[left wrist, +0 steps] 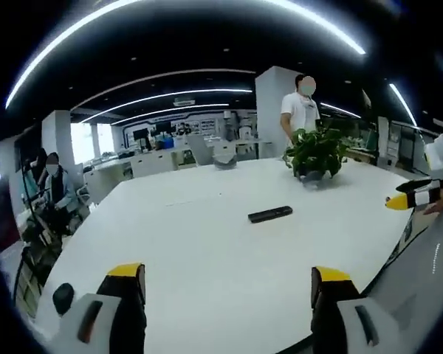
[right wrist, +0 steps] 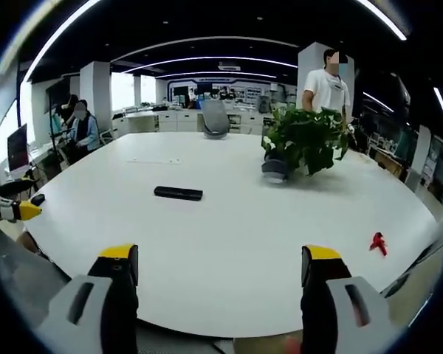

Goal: Press the specified remote control buttons in sequence, fully releasing each button before pressing the next.

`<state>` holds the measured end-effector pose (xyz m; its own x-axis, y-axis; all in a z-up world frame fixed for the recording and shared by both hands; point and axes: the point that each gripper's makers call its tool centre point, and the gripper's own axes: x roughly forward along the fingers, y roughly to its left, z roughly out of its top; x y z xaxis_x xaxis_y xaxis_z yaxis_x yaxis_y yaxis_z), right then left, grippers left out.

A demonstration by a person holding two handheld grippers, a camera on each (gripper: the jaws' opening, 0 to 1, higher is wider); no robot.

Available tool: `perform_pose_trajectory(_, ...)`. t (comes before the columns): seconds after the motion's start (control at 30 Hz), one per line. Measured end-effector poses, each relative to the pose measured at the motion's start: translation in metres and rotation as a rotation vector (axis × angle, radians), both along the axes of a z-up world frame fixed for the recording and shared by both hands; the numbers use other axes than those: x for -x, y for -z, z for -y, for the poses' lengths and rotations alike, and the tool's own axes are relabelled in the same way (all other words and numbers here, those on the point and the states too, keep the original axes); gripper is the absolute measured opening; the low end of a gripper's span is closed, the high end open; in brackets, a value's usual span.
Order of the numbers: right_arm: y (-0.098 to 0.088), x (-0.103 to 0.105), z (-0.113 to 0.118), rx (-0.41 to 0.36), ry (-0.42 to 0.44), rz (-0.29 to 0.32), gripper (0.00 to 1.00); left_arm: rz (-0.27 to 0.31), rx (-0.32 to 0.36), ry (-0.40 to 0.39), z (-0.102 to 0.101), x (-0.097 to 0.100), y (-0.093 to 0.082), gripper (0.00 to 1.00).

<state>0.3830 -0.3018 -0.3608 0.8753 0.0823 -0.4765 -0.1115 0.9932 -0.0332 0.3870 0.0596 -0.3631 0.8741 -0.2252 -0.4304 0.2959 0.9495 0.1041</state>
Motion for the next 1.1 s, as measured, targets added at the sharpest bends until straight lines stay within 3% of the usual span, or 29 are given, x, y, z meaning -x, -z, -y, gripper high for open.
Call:
perform_pose_trajectory(0.1,0.0048,0.0001,-0.0022,0.012,-0.011,-0.024,0.95,0.016,-0.005,0.013,0.0015,-0.0008,-0.0021,0.97)
perform_pose_trajectory(0.23,0.0039,0.0003,-0.0019,0.024,-0.014,-0.019,0.94,-0.019,0.001,0.021,0.0019,0.0009,0.0046,0.97)
perform_pose_trajectory(0.4,0.0071,0.0010,-0.0030,0.028,-0.019,-0.037,0.94,0.011,-0.026,0.034,0.0024,0.0013,0.0017,0.97)
perform_pose_trajectory(1.1,0.0044,0.0015,-0.0022,0.015,-0.014,-0.024,0.91,0.011,-0.036,0.021,-0.0012,0.0007,0.0038,0.97)
